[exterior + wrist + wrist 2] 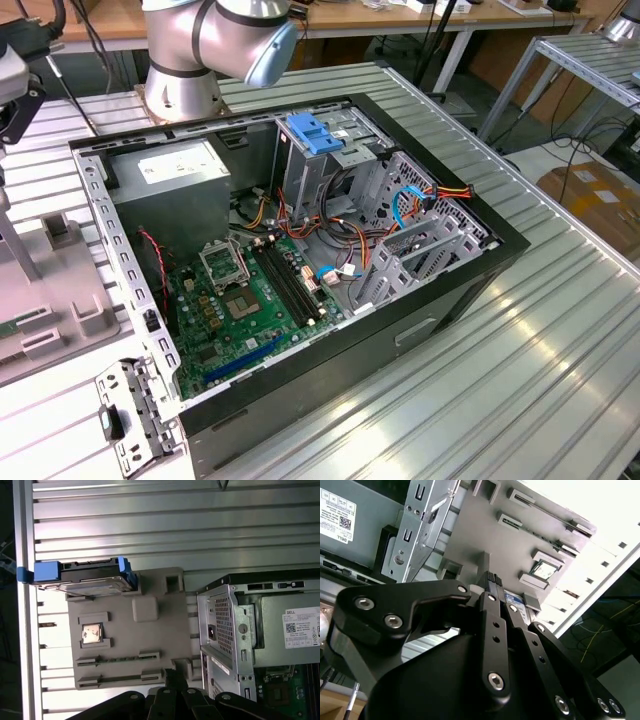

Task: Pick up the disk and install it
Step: 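Reach for the disk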

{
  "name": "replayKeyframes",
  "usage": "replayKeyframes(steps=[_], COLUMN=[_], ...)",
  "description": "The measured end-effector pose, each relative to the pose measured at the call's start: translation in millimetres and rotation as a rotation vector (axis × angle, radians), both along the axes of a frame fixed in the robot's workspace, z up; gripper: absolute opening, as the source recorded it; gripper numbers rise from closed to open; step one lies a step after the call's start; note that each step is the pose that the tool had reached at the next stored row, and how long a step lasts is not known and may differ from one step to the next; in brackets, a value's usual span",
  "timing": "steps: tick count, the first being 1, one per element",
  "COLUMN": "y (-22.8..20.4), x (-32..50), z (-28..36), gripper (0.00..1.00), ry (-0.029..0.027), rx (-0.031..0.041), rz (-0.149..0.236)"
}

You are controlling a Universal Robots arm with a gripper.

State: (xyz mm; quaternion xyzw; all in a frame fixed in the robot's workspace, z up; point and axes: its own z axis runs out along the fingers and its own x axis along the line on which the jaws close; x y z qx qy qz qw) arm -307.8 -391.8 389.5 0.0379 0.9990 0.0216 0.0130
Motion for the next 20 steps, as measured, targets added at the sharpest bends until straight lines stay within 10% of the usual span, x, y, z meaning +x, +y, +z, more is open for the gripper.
replayKeyframes(steps=[20], y=[1.8], x=[-18.5], z=[-3.9], gripper=[0.11], ry=[-0.0002], rx=[0.0002], rz=[0.000])
